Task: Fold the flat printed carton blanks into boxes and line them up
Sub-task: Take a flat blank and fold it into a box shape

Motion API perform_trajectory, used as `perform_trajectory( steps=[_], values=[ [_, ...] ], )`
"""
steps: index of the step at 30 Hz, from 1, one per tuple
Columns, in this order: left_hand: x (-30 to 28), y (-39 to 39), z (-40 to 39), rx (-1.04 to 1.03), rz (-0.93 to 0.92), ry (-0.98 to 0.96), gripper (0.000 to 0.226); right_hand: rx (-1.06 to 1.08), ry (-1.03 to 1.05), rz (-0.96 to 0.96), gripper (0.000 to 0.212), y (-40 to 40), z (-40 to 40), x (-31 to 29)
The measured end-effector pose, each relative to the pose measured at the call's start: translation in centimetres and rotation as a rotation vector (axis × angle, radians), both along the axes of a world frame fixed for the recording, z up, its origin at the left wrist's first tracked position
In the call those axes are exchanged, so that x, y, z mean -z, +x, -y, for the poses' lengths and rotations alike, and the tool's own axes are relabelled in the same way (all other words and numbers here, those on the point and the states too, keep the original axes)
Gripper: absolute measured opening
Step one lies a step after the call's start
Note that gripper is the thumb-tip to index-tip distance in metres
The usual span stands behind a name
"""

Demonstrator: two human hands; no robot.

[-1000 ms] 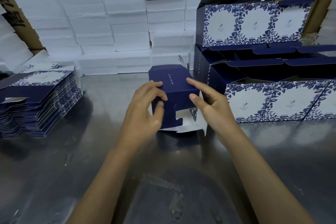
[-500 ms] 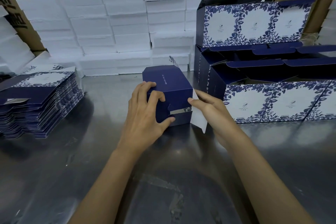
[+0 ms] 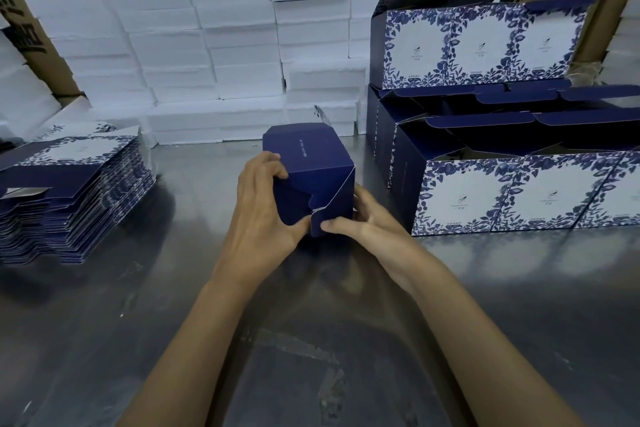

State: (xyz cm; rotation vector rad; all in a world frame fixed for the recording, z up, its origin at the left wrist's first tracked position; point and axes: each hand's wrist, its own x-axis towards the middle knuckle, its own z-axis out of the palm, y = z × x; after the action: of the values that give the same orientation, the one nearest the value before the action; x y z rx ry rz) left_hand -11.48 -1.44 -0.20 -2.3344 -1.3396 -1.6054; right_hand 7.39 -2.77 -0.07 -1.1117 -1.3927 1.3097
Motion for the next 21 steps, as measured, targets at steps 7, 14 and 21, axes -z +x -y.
perform_trajectory(
  steps=[7, 14, 21],
  values=[
    [0.1, -0.2, 0.0, 0.080, 0.326, -0.509, 0.135, 0.151, 0.081, 0.065, 0.078, -0.2, -0.4, 0.8],
    [1.1, 0.4, -0.3, 0.219, 0.265, -0.620, 0.114, 0.357, 0.213, 0.199, 0.054, -0.9, -0.6, 1.5],
    [1.1, 1.8, 0.1, 0.243, 0.266, -0.638, 0.114, 0.489, 0.262, 0.248, 0.054, -0.8, -0.7, 1.7]
  ],
)
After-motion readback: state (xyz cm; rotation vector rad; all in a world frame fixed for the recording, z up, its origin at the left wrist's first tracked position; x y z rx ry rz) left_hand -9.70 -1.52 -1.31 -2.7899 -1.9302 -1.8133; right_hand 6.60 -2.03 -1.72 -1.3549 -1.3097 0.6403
